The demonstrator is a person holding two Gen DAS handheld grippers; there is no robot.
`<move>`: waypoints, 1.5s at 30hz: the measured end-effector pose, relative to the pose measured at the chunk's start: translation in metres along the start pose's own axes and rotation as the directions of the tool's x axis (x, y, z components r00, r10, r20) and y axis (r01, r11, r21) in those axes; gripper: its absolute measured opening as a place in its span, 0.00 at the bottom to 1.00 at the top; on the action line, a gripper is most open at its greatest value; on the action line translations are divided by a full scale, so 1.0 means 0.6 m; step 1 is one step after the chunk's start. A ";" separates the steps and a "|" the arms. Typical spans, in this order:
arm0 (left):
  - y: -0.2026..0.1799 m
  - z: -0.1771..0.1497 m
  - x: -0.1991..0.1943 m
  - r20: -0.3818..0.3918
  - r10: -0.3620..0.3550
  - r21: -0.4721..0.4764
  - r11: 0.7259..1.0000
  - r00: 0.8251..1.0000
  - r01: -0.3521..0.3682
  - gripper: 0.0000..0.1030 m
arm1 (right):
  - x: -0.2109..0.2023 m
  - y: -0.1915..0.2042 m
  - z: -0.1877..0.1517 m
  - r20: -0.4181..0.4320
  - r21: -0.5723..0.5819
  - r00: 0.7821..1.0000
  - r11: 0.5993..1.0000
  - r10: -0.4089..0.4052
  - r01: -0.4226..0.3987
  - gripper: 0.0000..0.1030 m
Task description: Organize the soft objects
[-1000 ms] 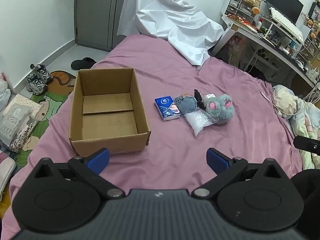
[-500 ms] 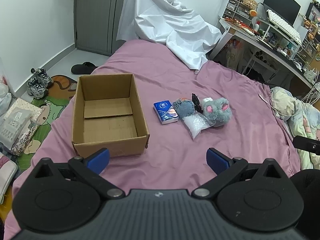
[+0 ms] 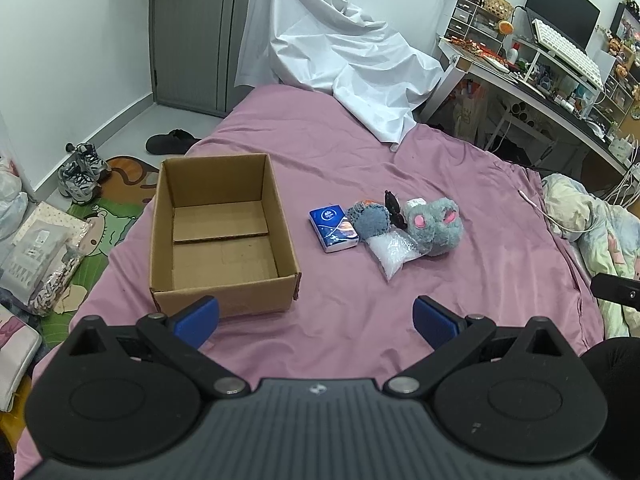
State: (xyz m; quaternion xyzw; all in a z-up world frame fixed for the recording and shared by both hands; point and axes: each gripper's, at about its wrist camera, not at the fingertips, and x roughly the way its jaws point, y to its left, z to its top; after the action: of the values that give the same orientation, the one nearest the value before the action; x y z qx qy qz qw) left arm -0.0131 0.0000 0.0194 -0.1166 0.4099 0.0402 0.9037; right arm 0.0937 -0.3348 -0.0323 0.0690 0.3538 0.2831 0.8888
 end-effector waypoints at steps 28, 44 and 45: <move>0.004 0.006 -0.007 -0.003 0.003 0.004 1.000 1.000 -0.003 0.99 | -0.007 0.001 0.001 0.005 -0.011 1.000 1.000 -0.011 0.011 1.00; 0.003 0.008 0.000 -0.007 0.010 0.023 1.000 1.000 -0.010 0.99 | -0.002 -0.002 -0.001 -0.001 -0.006 1.000 1.000 -0.014 0.014 1.00; 0.003 0.010 0.000 -0.004 0.011 0.031 0.999 1.000 -0.011 0.99 | -0.001 -0.002 -0.001 0.001 -0.006 1.000 1.000 -0.015 0.015 1.00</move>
State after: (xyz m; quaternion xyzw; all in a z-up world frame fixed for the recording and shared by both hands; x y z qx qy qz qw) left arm -0.0091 0.0031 0.0228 -0.1004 0.4131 0.0385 0.9043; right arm 0.0934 -0.3363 -0.0327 0.0636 0.3531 0.2776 0.8912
